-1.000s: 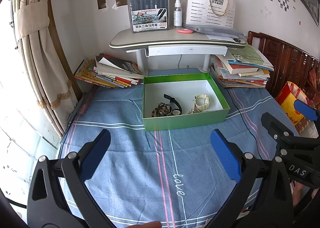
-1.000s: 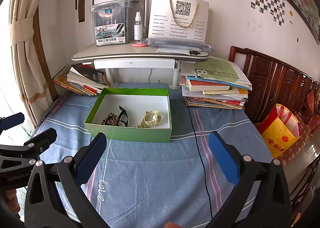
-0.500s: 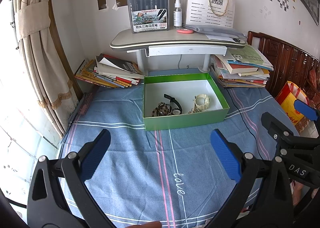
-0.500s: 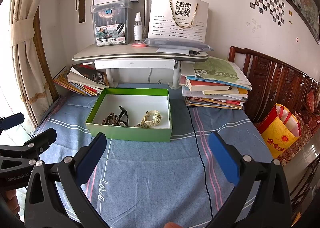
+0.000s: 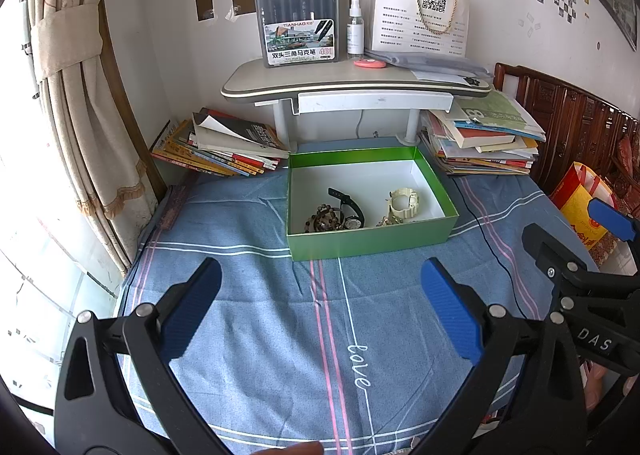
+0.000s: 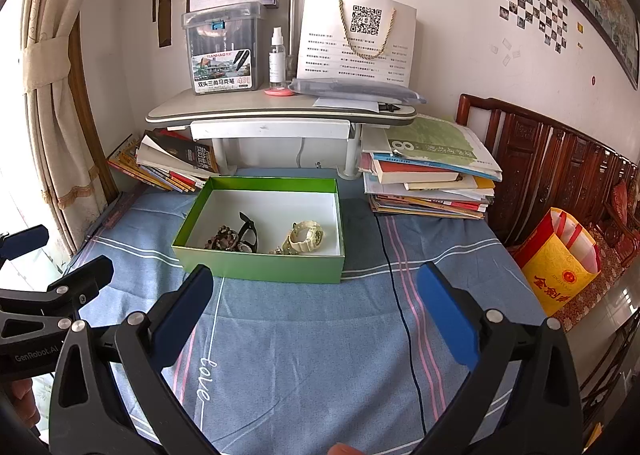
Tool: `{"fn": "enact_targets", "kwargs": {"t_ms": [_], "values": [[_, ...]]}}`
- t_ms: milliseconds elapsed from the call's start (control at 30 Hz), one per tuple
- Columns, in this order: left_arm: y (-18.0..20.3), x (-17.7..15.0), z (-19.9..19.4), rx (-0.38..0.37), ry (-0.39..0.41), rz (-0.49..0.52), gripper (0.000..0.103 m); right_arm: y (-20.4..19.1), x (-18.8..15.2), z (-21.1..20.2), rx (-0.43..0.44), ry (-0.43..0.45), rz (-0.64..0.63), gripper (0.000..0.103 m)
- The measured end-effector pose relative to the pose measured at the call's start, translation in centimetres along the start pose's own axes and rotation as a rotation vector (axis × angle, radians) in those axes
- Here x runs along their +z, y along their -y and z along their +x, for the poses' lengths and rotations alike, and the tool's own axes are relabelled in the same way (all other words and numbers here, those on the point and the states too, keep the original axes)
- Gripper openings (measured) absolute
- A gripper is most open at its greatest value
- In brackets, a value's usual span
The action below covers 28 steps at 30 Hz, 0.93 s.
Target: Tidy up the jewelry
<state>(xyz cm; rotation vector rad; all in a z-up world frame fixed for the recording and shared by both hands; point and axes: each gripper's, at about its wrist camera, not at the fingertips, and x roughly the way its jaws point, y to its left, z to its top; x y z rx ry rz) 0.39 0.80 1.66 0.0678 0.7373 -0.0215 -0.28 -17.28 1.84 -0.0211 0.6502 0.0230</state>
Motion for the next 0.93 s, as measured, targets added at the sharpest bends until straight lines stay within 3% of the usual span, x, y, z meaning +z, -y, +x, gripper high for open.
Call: {"fn": "enact_targets", "kwargs": {"t_ms": [933], "values": [[-0.21, -0.14, -0.04, -0.027, -0.009, 0.019, 0.099, -0.1, -0.03, 0.04, -0.009, -0.014, 0.005, 0.1]]}}
